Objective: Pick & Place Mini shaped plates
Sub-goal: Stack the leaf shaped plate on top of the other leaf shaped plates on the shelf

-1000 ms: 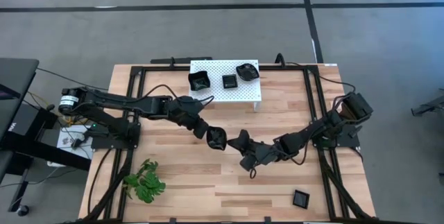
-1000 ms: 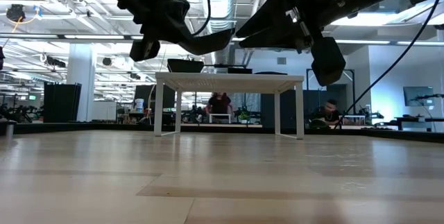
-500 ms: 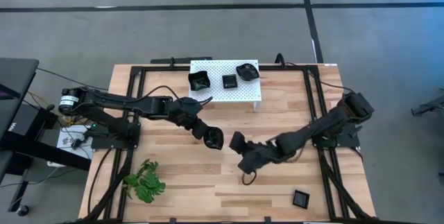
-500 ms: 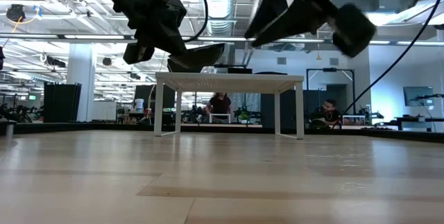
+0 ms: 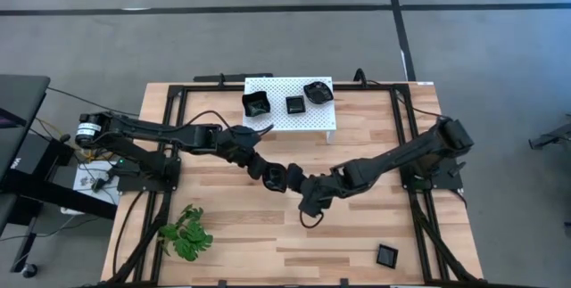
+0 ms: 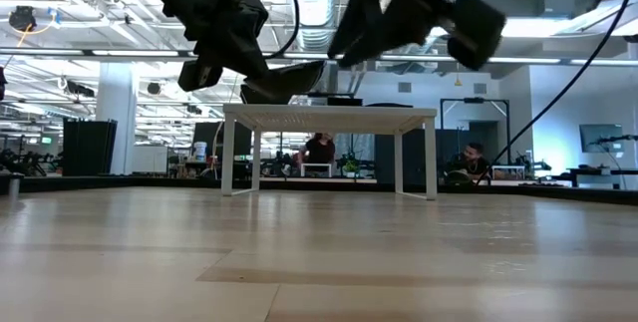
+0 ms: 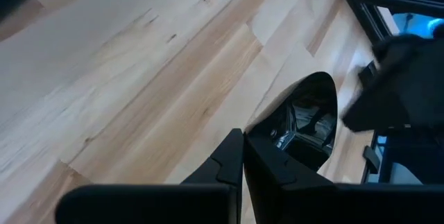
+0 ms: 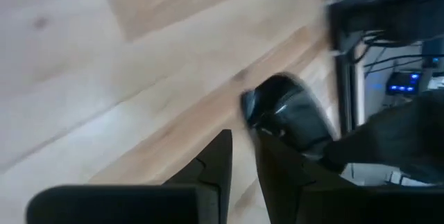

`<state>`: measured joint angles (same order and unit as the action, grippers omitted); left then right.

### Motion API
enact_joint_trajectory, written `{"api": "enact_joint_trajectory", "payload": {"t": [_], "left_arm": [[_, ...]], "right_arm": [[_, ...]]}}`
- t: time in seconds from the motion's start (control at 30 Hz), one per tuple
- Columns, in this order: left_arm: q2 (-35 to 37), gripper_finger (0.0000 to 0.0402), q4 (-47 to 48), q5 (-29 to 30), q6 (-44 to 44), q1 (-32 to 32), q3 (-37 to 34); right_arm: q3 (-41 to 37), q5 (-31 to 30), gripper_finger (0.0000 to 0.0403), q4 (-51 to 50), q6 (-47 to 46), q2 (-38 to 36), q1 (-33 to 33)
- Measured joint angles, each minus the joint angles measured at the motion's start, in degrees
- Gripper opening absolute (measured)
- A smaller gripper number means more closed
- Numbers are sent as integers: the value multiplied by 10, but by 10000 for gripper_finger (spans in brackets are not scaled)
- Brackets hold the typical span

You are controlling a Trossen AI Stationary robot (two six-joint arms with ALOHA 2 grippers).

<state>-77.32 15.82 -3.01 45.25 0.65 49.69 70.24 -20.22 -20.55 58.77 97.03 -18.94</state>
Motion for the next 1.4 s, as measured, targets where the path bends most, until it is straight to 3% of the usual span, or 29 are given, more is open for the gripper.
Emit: {"api": "enact_joint_trajectory", "payload": {"t": [0.2,0.63,0.83,1.23,1.4], "left_arm": [[0,11,-11,-1,3,0,0],[0,11,-5,-9,1,0,0],[0,11,-3,-7,0,0,0],[0,11,3,-7,-4,0,0],[0,11,1,-7,0,1,0]], "right_arm": [[2,-18,59,65,62,30,0],[3,-65,59,84,103,49,-11],[3,-130,59,78,103,44,-23],[3,-133,59,40,96,33,-65],[3,-128,59,30,74,29,-53]]}}
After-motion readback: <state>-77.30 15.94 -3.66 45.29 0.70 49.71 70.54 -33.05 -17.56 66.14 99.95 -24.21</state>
